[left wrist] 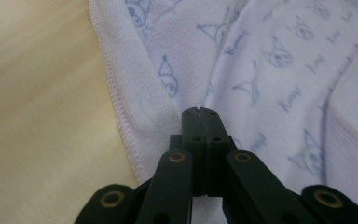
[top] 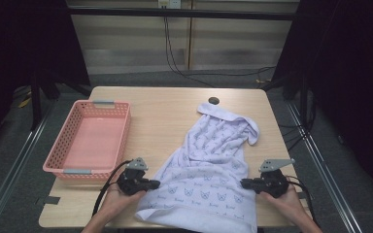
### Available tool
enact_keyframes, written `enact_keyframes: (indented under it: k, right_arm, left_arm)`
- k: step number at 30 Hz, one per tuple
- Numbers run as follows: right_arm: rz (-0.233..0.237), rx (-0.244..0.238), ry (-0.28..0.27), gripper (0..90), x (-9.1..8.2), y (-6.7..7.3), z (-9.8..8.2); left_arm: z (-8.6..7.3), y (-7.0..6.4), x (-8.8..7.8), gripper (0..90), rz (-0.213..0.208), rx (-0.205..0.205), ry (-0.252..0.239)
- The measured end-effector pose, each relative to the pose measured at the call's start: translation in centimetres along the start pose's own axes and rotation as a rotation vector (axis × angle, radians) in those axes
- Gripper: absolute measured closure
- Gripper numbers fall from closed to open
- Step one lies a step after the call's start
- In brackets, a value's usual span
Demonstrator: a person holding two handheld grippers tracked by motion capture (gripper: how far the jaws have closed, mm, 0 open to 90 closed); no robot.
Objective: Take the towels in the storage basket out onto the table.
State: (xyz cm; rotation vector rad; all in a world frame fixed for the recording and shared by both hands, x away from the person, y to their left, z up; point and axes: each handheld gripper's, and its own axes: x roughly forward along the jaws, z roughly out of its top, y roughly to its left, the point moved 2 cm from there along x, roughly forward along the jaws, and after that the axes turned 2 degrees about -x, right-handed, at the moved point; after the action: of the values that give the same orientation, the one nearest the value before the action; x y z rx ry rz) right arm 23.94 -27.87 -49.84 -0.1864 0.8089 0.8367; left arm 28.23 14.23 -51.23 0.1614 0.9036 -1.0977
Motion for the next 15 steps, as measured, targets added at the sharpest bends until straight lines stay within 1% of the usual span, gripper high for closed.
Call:
enact_keyframes:
  k: [1, 2, 5, 6, 7, 8, 9, 10, 11, 12, 13, 14, 15]
  right_arm:
    - [0.005, 0.0, 0.001, 86.6, -0.2, 0.3, -0.2]
    - [0.012, 0.001, 0.004, 86.6, -0.6, 0.8, -0.6]
    - [0.033, -0.01, 0.01, 86.6, -1.4, 2.1, -1.4]
    - [0.04, -0.016, 0.017, 86.5, -1.6, 2.6, -1.6]
    - [0.035, -0.025, 0.02, 86.5, -1.8, 2.9, -1.7]
    - [0.044, -0.031, 0.022, 86.5, -2.0, 3.3, -1.7]
    - [0.062, -0.037, 0.024, 86.4, -2.1, 3.6, -1.7]
    - [0.06, -0.044, 0.03, 86.1, -2.2, 3.9, -1.7]
    - [0.059, -0.054, 0.041, 84.1, -2.3, 4.2, -1.7]
    - [0.057, -0.059, 0.042, 78.9, -2.3, 4.3, -1.8]
    - [0.054, -0.064, 0.032, 74.6, -2.3, 4.2, -1.7]
    - [0.064, -0.051, 0.011, 70.7, -2.3, 4.0, -1.6]
    - [0.058, -0.041, 0.0, 67.0, -2.4, 3.8, -1.5]
  left_arm:
    - [-0.5, -0.6, -0.4, 90.0, -0.007, 0.0, 0.014]
    - [-1.0, -1.0, -0.6, 90.0, -0.015, 0.01, 0.019]
    - [-2.2, -2.8, -1.4, 90.0, -0.038, 0.032, 0.054]
    - [-2.5, -3.3, -1.5, 90.0, -0.052, 0.043, 0.063]
    - [-2.9, -3.9, -1.7, 90.0, -0.073, 0.061, 0.08]
    - [-3.0, -4.5, -2.0, 90.0, -0.074, 0.078, 0.115]
    - [-3.1, -4.8, -2.2, 90.0, -0.087, 0.09, 0.116]
    - [-3.0, -5.2, -2.3, 90.0, -0.126, 0.093, 0.098]
    - [-2.9, -5.2, -2.5, 90.0, -0.142, 0.081, 0.066]
    - [-2.7, -5.0, -2.6, 90.0, -0.132, 0.072, 0.049]
    - [-2.3, -4.7, -2.7, 87.1, -0.138, 0.062, 0.021]
    - [-2.1, -4.3, -2.6, 83.5, -0.135, 0.049, -0.006]
    - [-1.5, -3.7, -2.4, 79.9, -0.113, 0.033, -0.023]
